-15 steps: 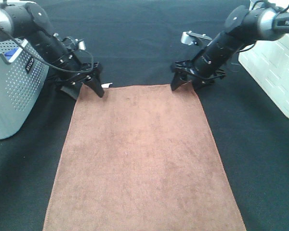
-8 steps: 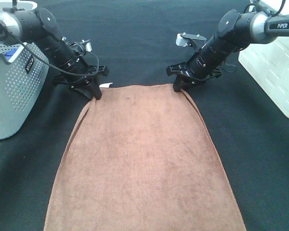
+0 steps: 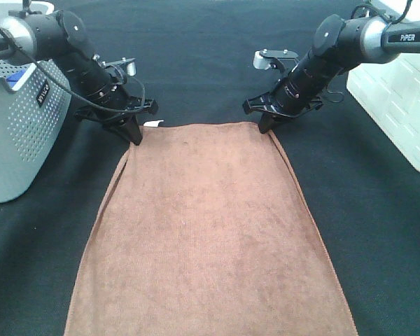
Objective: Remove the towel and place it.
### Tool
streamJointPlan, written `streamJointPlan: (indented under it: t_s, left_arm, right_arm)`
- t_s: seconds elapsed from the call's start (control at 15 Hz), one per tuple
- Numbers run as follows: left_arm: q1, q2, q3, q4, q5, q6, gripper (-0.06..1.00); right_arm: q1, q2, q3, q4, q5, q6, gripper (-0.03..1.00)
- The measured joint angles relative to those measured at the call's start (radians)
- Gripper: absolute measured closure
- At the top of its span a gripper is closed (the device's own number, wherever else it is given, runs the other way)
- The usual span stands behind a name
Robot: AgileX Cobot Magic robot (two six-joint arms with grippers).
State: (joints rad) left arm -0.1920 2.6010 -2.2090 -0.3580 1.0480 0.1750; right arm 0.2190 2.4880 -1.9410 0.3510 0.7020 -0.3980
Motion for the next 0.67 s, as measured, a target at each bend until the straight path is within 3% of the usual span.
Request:
streamJointPlan:
  t_s: [0.4, 0.67]
  left_arm:
    - [-0.001, 0.022, -0.183, 0.04, -0.005, 0.0, 0.94]
    - [-0.001, 0.022, -0.237, 0.067, -0.091, 0.0, 0.94]
  right_arm:
    - [0.002, 0.005, -0.172, -0.061, 0.012, 0.0, 0.96]
    - [0.002, 0.005, -0.239, -0.067, -0.057, 0.0, 0.96]
